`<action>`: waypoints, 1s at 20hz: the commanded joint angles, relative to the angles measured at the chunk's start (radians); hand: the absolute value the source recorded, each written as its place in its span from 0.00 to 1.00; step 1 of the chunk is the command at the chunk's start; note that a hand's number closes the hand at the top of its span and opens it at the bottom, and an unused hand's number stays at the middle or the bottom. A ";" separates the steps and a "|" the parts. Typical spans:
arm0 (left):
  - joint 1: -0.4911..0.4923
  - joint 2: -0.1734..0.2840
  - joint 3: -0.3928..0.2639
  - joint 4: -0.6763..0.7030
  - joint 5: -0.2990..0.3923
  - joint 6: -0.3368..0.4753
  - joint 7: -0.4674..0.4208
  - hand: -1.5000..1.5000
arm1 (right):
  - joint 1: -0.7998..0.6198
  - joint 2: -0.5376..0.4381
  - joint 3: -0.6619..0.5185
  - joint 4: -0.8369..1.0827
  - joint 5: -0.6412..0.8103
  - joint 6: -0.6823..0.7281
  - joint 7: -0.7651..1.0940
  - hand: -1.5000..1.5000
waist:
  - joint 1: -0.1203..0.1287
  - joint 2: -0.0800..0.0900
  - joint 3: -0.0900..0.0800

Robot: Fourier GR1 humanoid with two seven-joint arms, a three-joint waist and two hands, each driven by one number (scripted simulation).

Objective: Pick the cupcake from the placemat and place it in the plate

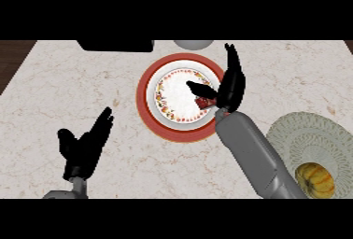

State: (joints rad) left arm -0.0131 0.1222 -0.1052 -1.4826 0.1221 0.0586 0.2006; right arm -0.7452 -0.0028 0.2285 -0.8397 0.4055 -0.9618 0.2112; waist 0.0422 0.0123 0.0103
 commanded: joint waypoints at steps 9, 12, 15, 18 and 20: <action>0.038 -0.015 0.022 0.049 -0.001 0.013 0.017 0.50 | 0.275 -0.033 -0.112 -0.280 -0.350 0.337 -0.336 0.00 | -0.050 -0.013 -0.010; 0.097 -0.012 0.004 0.004 -0.012 0.009 0.017 0.50 | 0.415 -0.094 -0.022 -0.458 -0.320 0.415 -0.246 0.00 | -0.063 -0.020 -0.011; 0.054 -0.017 0.021 -0.013 0.002 0.013 0.051 0.50 | 0.563 -0.086 0.015 -0.519 -0.322 0.434 -0.327 0.00 | -0.054 -0.016 -0.010; 0.027 0.011 0.057 0.027 0.009 -0.003 0.047 0.50 | 0.664 -0.152 0.060 -0.615 -0.279 0.459 -0.283 0.00 | -0.056 -0.015 -0.011; 0.038 -0.011 0.037 0.058 -0.005 -0.016 -0.002 0.50 | 0.710 -0.155 0.083 -0.678 -0.245 0.444 -0.268 0.00 | -0.052 -0.014 -0.011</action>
State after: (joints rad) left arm 0.0326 0.1215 -0.0666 -1.4947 0.1201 0.0550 0.1974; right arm -0.1529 -0.1205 0.2656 -1.4096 0.1276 -0.5433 -0.0667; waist -0.0096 -0.0093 0.0076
